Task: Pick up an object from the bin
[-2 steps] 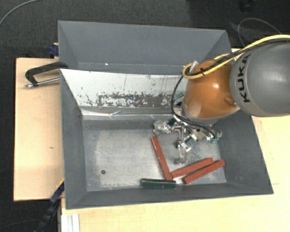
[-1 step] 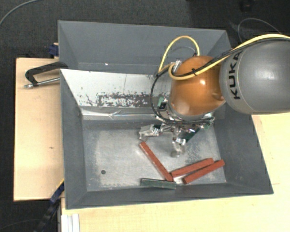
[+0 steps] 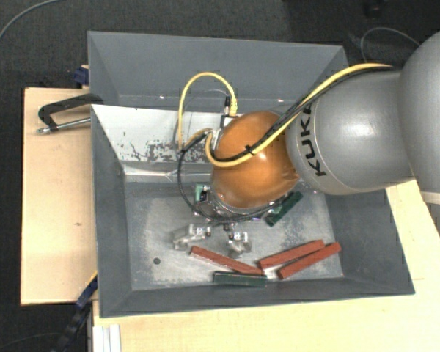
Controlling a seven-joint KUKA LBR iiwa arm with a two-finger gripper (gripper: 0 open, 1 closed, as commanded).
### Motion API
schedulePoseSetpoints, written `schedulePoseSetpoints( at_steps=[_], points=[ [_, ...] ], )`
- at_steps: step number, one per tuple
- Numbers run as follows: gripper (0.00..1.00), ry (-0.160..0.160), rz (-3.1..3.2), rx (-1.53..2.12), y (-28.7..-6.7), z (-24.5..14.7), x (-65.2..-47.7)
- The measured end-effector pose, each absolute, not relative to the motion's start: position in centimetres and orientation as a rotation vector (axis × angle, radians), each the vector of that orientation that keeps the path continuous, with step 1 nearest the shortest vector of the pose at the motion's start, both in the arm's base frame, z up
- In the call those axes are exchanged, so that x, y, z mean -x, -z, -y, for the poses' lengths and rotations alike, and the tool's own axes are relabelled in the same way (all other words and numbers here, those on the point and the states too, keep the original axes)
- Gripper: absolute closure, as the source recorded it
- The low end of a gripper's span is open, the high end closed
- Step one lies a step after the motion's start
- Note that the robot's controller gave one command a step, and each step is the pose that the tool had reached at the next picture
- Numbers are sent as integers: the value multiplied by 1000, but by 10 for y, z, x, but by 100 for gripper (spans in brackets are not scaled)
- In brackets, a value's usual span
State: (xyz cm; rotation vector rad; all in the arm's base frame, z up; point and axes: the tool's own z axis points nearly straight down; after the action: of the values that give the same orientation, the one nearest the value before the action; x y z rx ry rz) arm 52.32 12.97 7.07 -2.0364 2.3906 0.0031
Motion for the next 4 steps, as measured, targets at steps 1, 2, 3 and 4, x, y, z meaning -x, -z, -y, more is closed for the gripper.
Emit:
schedulePoseSetpoints(
  at_steps=[1,2,3,4],
  points=[
    [0,0,-2456,1940,-79,-172,-562],
    [0,8,-2423,1982,-159,-127,-544],
    [0,-9,-2412,2019,-104,-157,-497],
    [0,-2,-2002,2412,-96,-196,-502]
  ],
)
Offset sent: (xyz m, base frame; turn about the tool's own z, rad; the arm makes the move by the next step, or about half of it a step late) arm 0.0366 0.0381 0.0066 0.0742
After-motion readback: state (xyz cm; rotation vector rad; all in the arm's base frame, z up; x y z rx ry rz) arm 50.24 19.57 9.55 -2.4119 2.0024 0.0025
